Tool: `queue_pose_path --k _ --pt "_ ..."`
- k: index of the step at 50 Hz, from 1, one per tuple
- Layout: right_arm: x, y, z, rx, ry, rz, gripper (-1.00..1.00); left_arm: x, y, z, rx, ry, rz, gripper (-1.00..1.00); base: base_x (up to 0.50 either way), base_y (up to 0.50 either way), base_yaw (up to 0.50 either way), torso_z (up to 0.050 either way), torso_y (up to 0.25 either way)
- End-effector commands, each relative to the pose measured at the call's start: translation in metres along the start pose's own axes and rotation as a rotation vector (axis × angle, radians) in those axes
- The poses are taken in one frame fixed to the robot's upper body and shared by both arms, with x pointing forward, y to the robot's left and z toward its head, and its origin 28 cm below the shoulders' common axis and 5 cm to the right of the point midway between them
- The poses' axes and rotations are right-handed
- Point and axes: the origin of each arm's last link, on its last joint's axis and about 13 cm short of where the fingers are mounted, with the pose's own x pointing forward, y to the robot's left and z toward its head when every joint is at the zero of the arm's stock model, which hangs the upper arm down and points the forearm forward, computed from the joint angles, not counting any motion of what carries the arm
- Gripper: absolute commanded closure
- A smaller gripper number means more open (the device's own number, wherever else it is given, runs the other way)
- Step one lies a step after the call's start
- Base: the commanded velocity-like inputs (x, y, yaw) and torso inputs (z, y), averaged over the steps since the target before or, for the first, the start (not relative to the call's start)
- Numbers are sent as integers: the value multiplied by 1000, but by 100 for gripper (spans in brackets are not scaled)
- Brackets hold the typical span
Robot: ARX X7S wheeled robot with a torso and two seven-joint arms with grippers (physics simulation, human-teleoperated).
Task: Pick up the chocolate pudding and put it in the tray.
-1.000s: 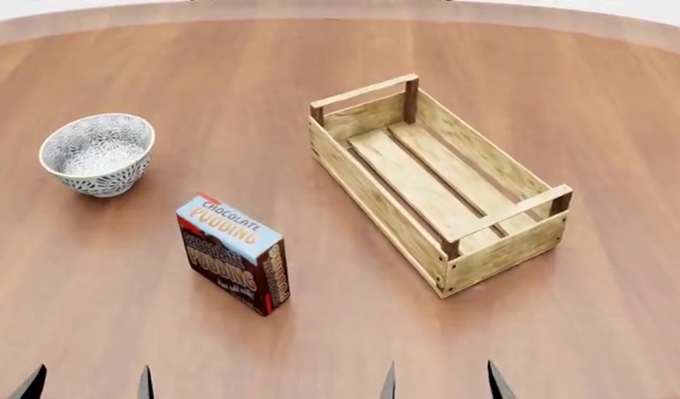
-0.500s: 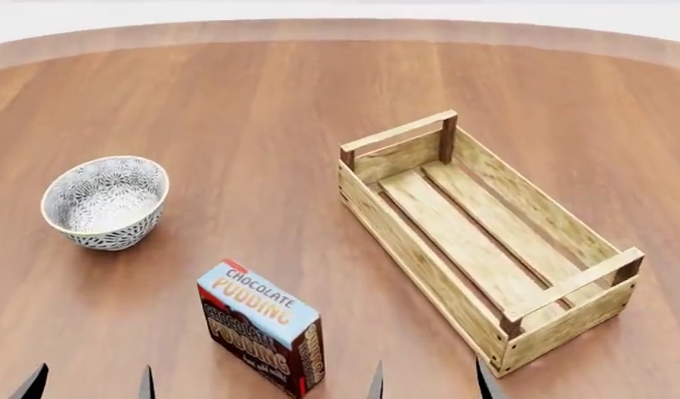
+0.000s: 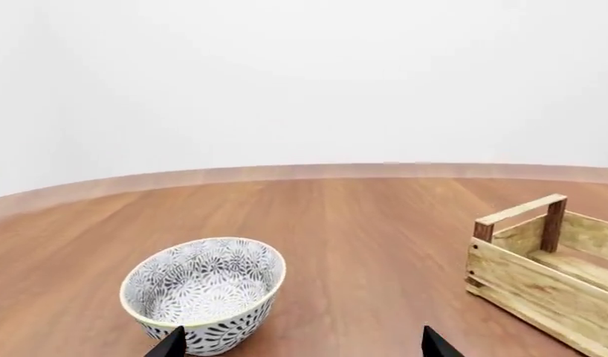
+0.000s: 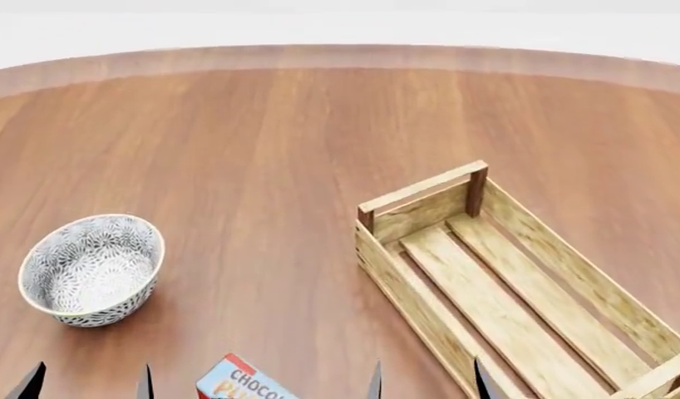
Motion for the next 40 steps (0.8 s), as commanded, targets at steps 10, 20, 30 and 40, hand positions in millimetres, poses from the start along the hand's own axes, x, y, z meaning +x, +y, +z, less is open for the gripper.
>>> queue_pose_path --k 10,20,30,40 --pt "-2 0 11 14 -6 62 -100 -1 0 2 -5 -7 -7 -100 43 9 0 0 0" --pt "-11 -11 -8 66 17 154 -100 -1 0 1 -7 -5 -9 -100 0 0 0 0 0" --pt "-23 -21 -14 45 21 253 -100 -1 0 1 -11 -5 -10 -100 0 0 0 0 0" --pt "-32 -29 -19 49 35 326 -100 -1 0 2 -9 -7 -14 -100 0 0 0 0 0"
